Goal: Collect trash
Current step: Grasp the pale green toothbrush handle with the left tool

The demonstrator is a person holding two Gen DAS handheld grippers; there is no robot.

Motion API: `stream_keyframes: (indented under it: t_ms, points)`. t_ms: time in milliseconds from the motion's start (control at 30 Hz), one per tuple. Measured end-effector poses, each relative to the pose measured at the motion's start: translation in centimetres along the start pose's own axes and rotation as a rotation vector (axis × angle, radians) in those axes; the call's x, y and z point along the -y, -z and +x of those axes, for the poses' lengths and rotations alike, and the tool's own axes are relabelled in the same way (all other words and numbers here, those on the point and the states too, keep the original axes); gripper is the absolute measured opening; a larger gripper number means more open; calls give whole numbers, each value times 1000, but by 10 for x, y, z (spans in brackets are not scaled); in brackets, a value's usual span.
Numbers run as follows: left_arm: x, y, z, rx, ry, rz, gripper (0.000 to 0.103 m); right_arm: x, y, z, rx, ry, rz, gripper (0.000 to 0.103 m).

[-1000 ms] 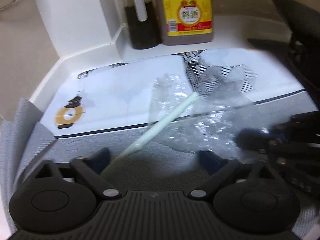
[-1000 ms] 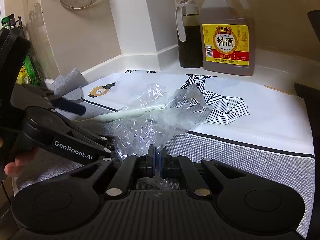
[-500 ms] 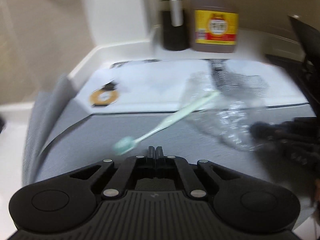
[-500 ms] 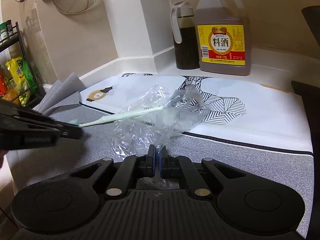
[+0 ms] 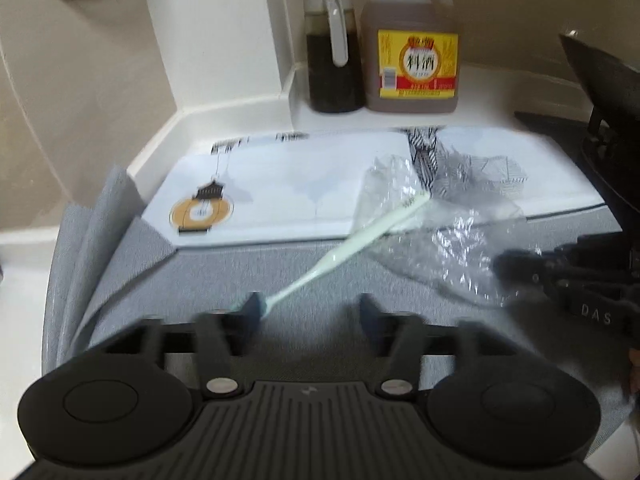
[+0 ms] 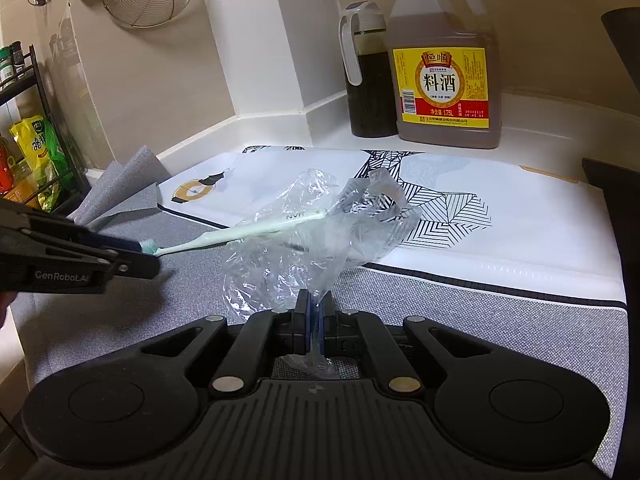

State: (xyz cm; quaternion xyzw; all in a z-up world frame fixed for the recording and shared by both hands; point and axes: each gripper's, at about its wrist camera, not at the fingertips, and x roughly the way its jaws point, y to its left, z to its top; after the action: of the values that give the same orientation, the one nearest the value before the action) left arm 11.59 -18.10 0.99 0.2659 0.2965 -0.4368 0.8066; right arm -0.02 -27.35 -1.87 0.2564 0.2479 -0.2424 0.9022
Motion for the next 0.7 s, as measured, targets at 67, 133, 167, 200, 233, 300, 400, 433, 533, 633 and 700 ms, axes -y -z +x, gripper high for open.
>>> stream_keyframes:
  t_ms: [67,133,167,200,233,300,400,433,533,633,700]
  points:
    - [2,-3,3,6,18,19,69,0,0,0,-1,-1,1,3]
    - [4,-6,10,-6,36,33,69,0,0,0,-1,-1,2,3]
    - [6,-8,15,-11,39,47,69,0,0,0,-1,-2,3,3]
    - [9,-9,19,-18,40,61,69,1,0,1,-2,-2,4,3]
    - [11,-11,25,-28,45,73,69,0,0,1,-2,-2,4,3]
    - [14,-14,36,-54,61,88,69,0,0,1,-2,-3,5,3]
    - [10,-20,47,-53,85,45,69,1,-1,1,-3,-6,13,3]
    - [7,-22,50,-59,101,15,69,2,-1,1,-3,-7,16,3]
    - [1,-23,56,-58,135,-54,52,2,0,1,-2,-9,19,3]
    - [4,-22,51,-37,129,-49,23,2,1,1,-2,-9,20,3]
    - [6,-20,47,-30,122,-54,17,2,1,1,-2,-8,18,3]
